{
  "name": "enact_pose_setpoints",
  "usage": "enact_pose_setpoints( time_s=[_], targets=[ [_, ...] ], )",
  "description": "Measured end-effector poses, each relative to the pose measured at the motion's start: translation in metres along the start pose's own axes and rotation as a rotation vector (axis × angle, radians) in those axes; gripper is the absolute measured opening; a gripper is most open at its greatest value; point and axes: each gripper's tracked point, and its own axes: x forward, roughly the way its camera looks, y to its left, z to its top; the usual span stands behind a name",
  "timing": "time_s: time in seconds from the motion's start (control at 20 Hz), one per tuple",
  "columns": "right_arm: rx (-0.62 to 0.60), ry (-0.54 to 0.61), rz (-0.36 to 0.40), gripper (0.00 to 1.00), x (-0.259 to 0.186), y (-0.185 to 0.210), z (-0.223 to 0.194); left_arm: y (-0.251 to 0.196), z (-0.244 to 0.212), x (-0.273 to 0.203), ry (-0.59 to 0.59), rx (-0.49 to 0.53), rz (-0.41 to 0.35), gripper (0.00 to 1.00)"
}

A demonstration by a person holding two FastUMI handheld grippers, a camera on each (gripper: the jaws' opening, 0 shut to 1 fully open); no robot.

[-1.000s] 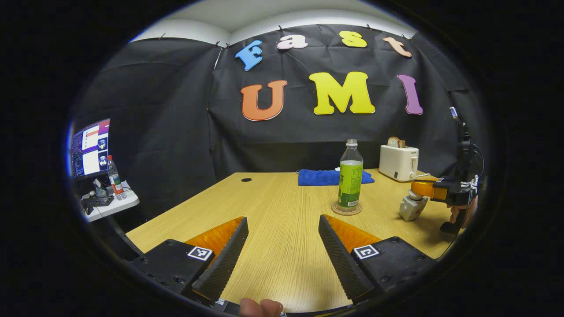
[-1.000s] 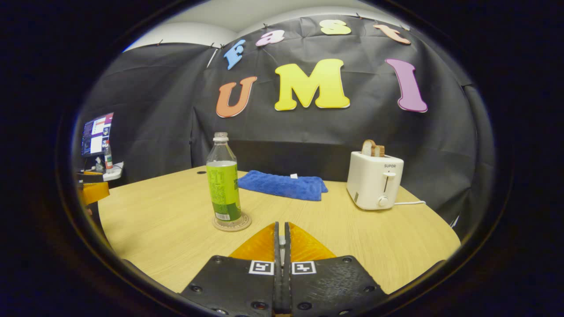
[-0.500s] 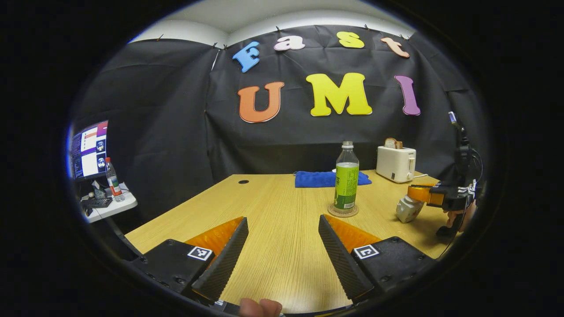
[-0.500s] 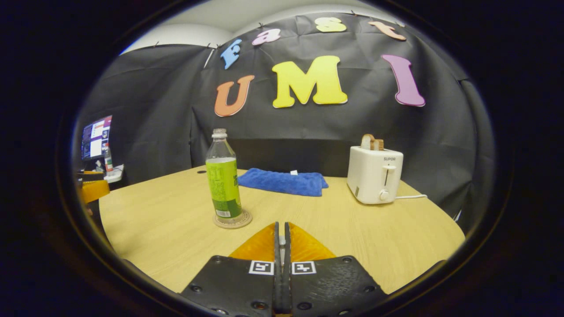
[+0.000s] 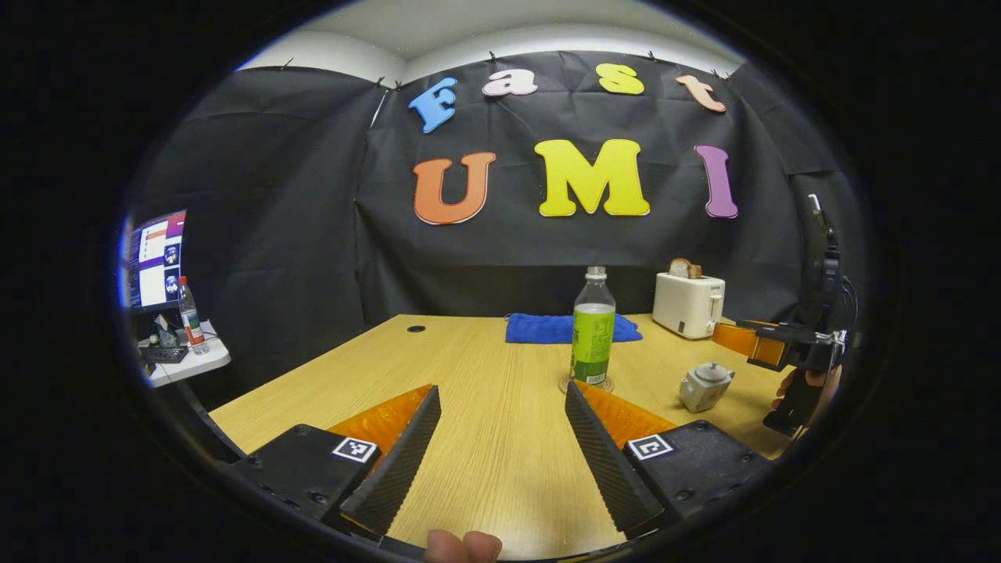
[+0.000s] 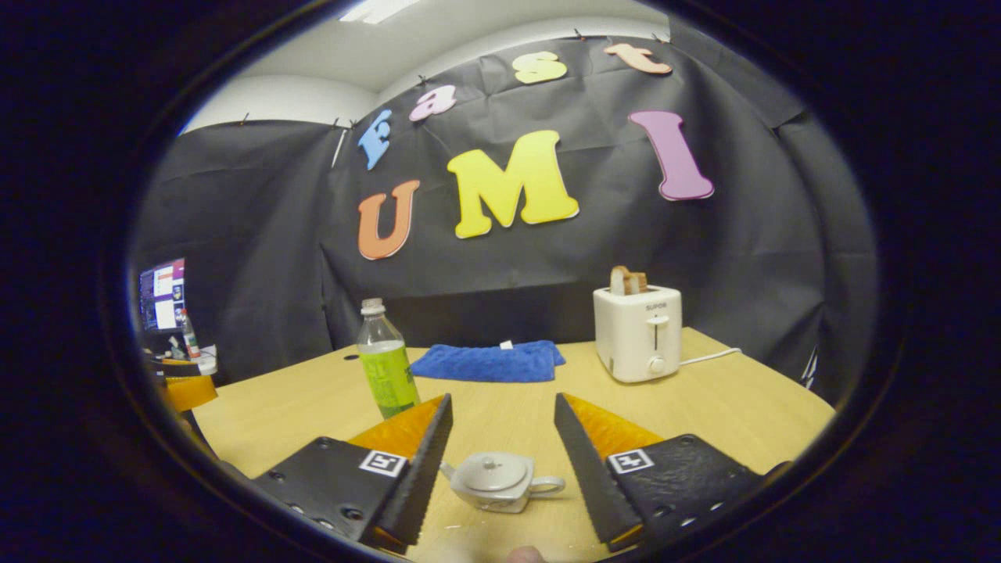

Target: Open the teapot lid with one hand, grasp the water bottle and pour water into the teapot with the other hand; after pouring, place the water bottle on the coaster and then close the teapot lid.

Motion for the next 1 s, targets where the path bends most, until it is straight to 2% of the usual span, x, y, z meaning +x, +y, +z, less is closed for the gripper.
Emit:
enact_pose_setpoints(
  time_s=[0.1, 0.2, 0.25, 0.3, 0.45, 0.5, 0.6, 0.7, 1.0],
  targets=[
    [-0.023, -0.027, -0.044, 0.97, -0.015, -0.010, 0.012, -0.022, 0.011, 0.002, -0.019, -0.005, -0.035, 1.00],
    [-0.046, -0.065, -0.068, 0.96, -0.036, -0.013, 0.032, -0.047, 0.024, 0.003, -0.048, -0.016, -0.073, 1.00],
    [-0.066, -0.089, -0.074, 0.92, -0.045, -0.014, 0.041, -0.059, 0.030, 0.004, -0.061, -0.024, -0.093, 1.00],
    [-0.083, -0.108, -0.085, 0.95, -0.057, -0.016, 0.049, -0.073, 0.036, 0.002, -0.072, -0.036, -0.115, 1.00],
    [-0.125, -0.144, -0.120, 0.92, -0.090, -0.023, 0.066, -0.100, 0.049, -0.005, -0.089, -0.049, -0.152, 1.00],
    [-0.127, -0.145, -0.141, 0.96, -0.100, -0.026, 0.068, -0.104, 0.052, -0.008, -0.098, -0.039, -0.152, 1.00],
    [-0.125, -0.152, -0.165, 0.92, -0.120, -0.027, 0.068, -0.106, 0.054, -0.016, -0.108, -0.023, -0.132, 1.00],
    [-0.133, -0.153, -0.197, 0.96, -0.139, -0.028, 0.065, -0.105, 0.048, -0.026, -0.101, -0.016, -0.104, 1.00],
    [-0.140, -0.130, -0.211, 0.92, -0.174, -0.010, 0.049, -0.097, 0.055, -0.052, -0.162, -0.026, -0.096, 1.00]
  ],
)
